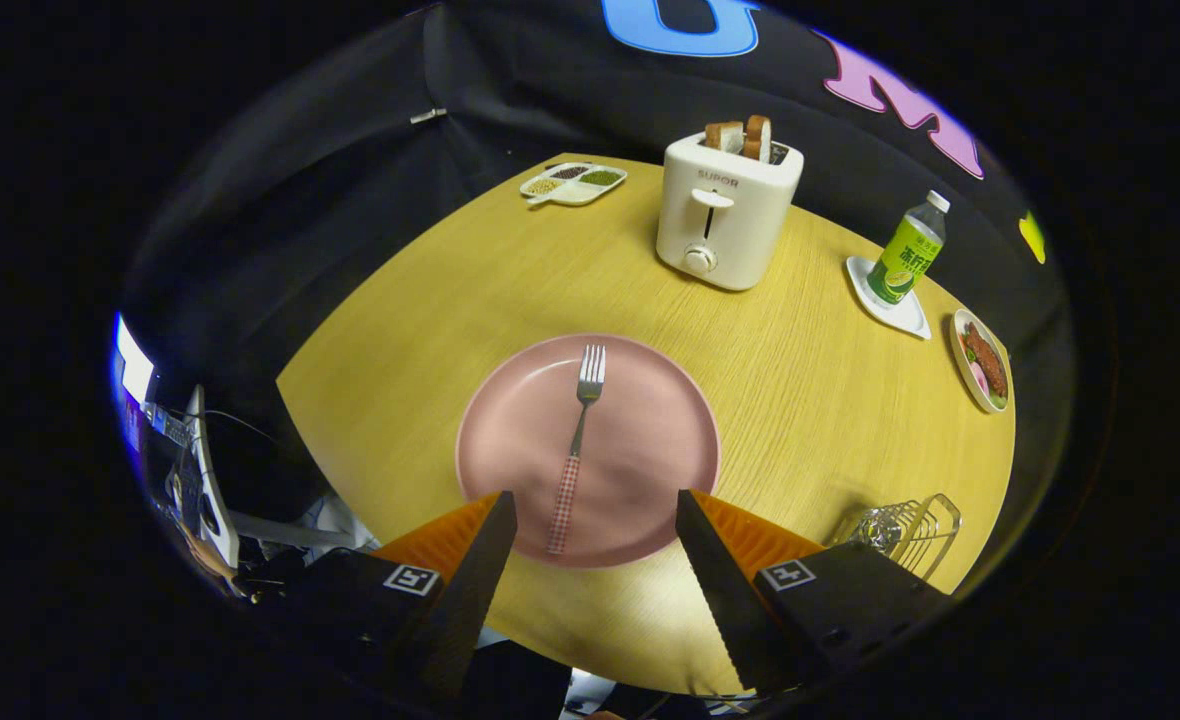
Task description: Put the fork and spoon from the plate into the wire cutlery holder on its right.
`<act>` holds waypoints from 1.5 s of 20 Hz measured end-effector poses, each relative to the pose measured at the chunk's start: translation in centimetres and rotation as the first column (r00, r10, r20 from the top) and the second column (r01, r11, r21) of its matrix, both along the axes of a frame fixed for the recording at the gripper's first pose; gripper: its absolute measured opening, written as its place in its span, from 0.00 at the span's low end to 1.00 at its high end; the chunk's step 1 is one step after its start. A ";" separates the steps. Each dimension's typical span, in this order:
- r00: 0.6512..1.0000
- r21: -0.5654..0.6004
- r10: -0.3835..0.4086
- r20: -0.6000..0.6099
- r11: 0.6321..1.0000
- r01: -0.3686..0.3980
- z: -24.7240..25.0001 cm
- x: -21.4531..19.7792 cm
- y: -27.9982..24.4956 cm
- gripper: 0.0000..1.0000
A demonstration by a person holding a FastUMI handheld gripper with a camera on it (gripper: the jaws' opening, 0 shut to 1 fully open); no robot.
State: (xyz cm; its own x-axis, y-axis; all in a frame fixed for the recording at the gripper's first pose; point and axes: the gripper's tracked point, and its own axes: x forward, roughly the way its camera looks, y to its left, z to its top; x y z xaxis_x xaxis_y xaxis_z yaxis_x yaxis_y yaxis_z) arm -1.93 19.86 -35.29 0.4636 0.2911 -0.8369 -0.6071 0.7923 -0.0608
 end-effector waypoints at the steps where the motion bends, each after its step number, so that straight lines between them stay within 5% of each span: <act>1: 1.000 -0.009 -0.006 -0.018 1.000 0.006 -1.0 0.2 0.3 1.00; 12: 0.994 -0.110 -0.044 -0.101 0.993 0.033 -6.9 -0.2 0.2 0.99; 18: 0.991 -0.152 -0.061 -0.118 0.987 0.042 -7.3 0.0 0.1 0.71; 19: 0.991 -0.154 -0.061 -0.123 0.987 0.041 -7.3 0.0 0.1 0.57; 21: 0.991 -0.160 -0.050 -0.126 0.987 0.029 -7.2 0.0 0.2 0.49; 28: 0.986 -0.193 -0.037 -0.163 0.981 0.005 -7.5 -0.1 0.4 0.49; 29: 0.986 -0.196 -0.040 -0.161 0.981 0.008 -7.4 -0.3 0.5 0.22; 30: 0.986 -0.196 -0.027 -0.166 0.981 -0.006 -7.5 -0.2 0.6 0.21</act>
